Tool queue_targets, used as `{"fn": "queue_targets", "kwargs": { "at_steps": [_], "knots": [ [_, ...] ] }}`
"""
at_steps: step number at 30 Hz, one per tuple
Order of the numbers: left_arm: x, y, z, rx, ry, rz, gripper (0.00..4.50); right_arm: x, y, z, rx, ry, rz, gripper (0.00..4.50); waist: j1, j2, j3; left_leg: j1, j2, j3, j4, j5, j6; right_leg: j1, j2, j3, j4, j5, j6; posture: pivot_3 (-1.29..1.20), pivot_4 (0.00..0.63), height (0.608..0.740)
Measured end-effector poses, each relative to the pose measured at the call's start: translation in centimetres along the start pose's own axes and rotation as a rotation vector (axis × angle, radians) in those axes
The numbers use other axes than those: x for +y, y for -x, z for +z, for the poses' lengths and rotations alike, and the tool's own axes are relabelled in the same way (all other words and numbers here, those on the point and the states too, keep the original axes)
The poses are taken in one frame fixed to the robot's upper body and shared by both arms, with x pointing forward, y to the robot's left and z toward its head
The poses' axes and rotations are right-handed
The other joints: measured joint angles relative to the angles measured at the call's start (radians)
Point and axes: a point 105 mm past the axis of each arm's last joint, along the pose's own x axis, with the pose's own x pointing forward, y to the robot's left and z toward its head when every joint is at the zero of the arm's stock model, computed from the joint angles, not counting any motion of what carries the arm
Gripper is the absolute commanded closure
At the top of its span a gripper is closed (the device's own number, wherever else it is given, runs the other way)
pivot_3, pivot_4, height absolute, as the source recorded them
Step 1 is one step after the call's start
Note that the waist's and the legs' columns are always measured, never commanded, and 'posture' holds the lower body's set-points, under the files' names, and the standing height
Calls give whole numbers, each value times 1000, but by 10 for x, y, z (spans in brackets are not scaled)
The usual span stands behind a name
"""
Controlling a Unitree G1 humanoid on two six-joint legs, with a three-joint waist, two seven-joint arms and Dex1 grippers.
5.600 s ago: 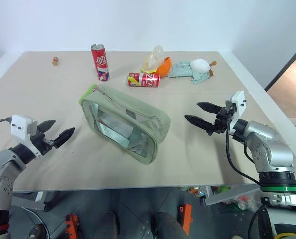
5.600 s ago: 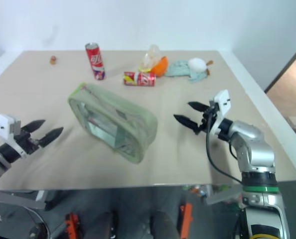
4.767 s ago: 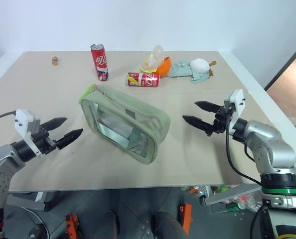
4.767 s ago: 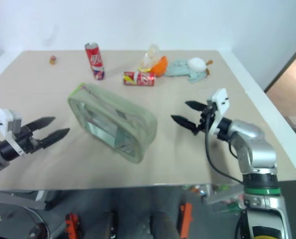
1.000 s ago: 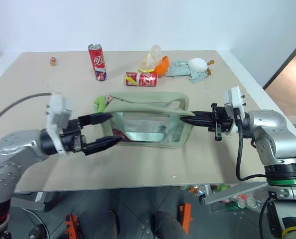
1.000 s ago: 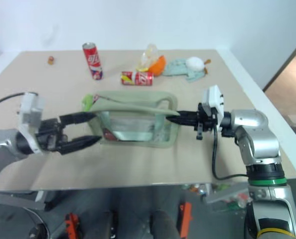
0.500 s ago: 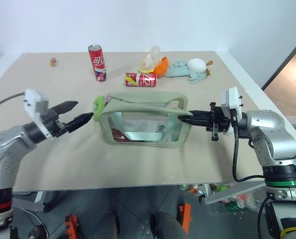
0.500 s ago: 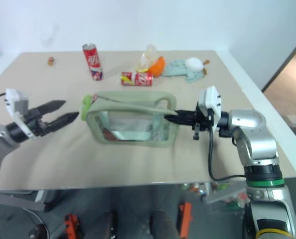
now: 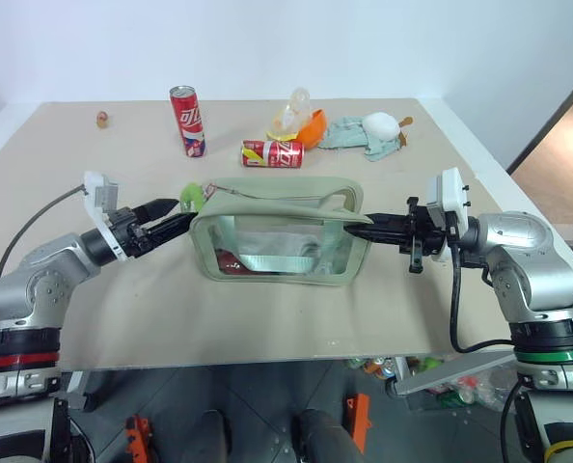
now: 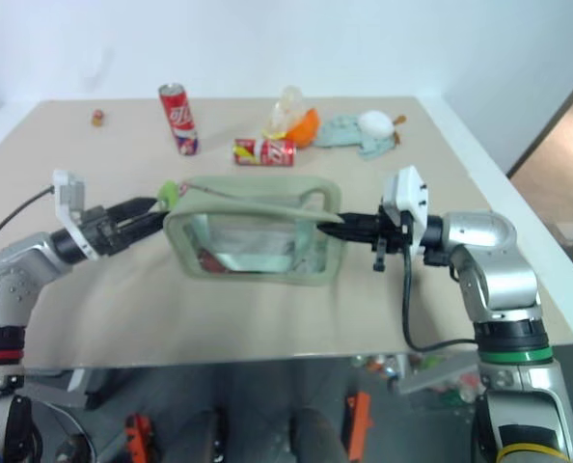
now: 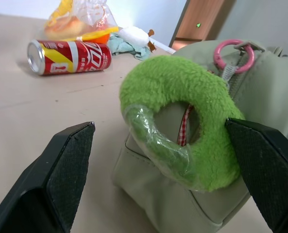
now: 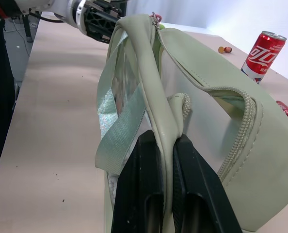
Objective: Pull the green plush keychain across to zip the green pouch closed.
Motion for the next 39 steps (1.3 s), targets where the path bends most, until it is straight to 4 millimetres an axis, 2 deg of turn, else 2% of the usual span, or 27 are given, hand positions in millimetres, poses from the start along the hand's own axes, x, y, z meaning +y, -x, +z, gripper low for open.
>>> {"fn": "queue_targets", "kwargs": {
  "at_steps": [8,17,21,22,27,31,33,36,37,39],
  "knots": [
    [1,-7,-6,-36,84,-36,0,0,2,-1,12,1,-3,4476,1,0,0,-1,0,0,0,0,0,0,0,0,0,0,0,0,150,740],
    [-8,-17,-2,-81,94,-110,2825,1,4,-5,25,-6,-9,4500,1,0,0,0,0,0,0,0,0,0,0,0,0,0,0,0,150,740],
    [-9,-19,2,-97,76,-115,4282,1,4,-6,32,1,-10,4500,1,0,0,-1,0,0,0,0,0,0,0,0,0,0,0,0,150,740],
    [-8,-19,4,-102,73,-113,4468,1,4,-6,33,2,-11,4500,1,0,0,-1,0,0,0,0,0,0,0,0,0,0,0,0,150,740],
    [-10,-17,10,-118,47,-111,4468,2,5,-7,37,8,-8,4500,1,0,0,-1,0,0,0,0,0,0,0,0,0,0,1,0,150,740],
    [-23,-18,34,-143,-57,-139,4468,3,6,-8,41,10,-7,4500,1,0,0,-1,0,-1,0,0,0,0,0,0,0,0,1,0,150,740],
    [-41,-26,64,-190,-157,-188,4468,2,8,-8,48,14,-9,4500,2,0,0,-1,0,-1,1,0,0,0,0,-1,0,0,1,0,150,740],
    [-71,-38,94,-239,-263,-277,4468,2,9,-8,49,17,-8,4500,3,0,0,-1,-1,-1,1,0,-1,1,-1,0,0,0,2,0,150,740],
    [-81,-42,99,-245,-294,-309,4468,2,9,-8,49,17,-7,4500,2,0,0,-1,-1,-1,1,0,-1,1,-1,0,0,0,2,0,150,740],
    [-96,-54,98,-229,-314,-369,4468,2,9,-8,49,20,-6,4500,2,0,0,0,-1,-1,1,0,-1,1,-1,0,0,0,2,0,150,740]
  ]
}}
